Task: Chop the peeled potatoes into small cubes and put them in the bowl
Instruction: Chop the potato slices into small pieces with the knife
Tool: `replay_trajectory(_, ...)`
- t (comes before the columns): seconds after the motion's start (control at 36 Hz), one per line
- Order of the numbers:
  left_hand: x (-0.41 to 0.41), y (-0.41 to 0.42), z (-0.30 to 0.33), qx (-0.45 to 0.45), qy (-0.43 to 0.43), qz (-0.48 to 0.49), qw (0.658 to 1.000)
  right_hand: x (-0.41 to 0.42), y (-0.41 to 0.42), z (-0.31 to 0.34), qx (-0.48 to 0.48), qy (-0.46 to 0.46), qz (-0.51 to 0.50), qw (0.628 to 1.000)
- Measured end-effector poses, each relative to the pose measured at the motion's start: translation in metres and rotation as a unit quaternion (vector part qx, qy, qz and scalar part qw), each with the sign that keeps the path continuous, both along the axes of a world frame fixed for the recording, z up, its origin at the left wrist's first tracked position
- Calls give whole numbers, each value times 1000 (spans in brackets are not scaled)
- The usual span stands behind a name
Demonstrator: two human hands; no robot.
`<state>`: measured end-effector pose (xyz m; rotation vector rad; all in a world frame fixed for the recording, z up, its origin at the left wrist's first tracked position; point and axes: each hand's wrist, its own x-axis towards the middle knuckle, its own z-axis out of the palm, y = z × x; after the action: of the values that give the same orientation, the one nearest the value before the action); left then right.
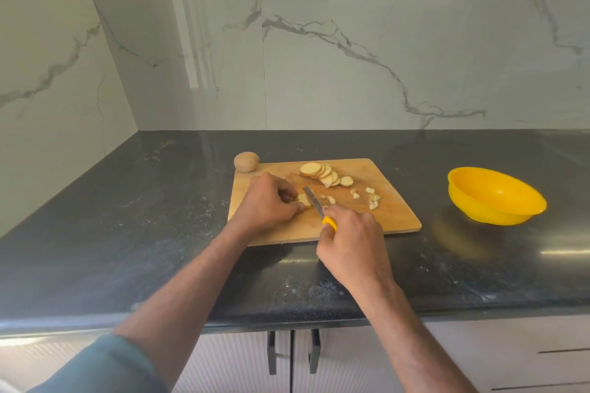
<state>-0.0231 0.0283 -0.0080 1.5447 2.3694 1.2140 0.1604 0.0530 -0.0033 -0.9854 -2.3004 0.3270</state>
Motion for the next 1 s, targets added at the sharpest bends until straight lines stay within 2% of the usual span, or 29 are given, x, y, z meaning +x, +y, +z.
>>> replay_trajectory(0.33,0,1,-1,9,-3,-6,1000,-18,7,-5,28,-5,10,1000)
replay_trajectory(1.0,1,3,1,-6,1,-2,1000,-15,-7,0,8,-66,46,997)
